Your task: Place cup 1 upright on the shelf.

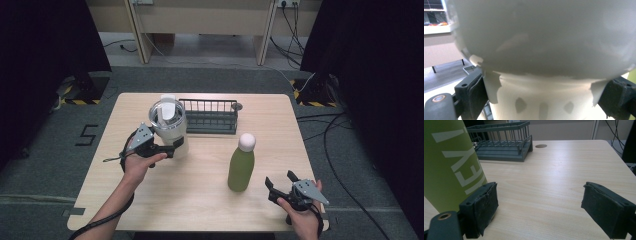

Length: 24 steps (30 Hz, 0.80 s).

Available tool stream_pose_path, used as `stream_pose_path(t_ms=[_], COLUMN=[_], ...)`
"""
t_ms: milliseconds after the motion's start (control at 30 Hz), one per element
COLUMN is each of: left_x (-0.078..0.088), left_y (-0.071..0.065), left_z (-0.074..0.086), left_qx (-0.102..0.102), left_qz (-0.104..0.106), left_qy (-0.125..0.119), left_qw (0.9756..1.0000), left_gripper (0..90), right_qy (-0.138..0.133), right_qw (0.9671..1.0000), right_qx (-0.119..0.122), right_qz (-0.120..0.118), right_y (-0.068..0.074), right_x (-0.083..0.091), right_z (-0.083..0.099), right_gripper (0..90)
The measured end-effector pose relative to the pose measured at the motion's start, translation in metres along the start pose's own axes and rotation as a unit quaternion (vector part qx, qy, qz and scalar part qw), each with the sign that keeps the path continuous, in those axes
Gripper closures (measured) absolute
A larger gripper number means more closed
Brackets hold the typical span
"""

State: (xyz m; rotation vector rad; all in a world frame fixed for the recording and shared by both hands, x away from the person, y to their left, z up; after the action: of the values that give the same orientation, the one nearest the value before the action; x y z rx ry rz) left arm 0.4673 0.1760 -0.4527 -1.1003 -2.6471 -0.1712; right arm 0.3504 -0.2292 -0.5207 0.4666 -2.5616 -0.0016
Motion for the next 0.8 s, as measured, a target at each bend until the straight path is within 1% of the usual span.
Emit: stream_pose_path(t_ms=[433,800], left_x=[-0.007,-0.010], left_y=[0.003,0.006], left_z=[-0.012,-0.023], left_qx=[0.002,-0.001], left_qz=[-0.002,-0.002], left_qy=[-0.008,-0.013], left_qw=[1.0000,0.9999], left_gripper=[9.7,9.6], right_qy=[0.002,0.002], right_qw=[1.0000,1.0000], right_qx=[-0.004,-0.005], right_qz=[-0.002,-0.002], right_y=[0.000,0.000], right_x=[-0.001,-0.001], right_z=[0.001,0.001], right_gripper=[13.5,13.7])
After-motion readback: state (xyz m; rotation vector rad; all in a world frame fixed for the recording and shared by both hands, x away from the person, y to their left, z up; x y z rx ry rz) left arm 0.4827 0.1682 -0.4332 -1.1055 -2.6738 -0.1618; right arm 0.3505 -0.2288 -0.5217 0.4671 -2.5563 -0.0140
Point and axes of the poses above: each handheld gripper's, and its own axes: x roughly backward along the jaws, z roughly out of its underside, y roughly to its left, the point moved 5 cm from there along -x, roughly forward along the jaws, and after that the axes turned 14 degrees about y, right-handed, at the moved point
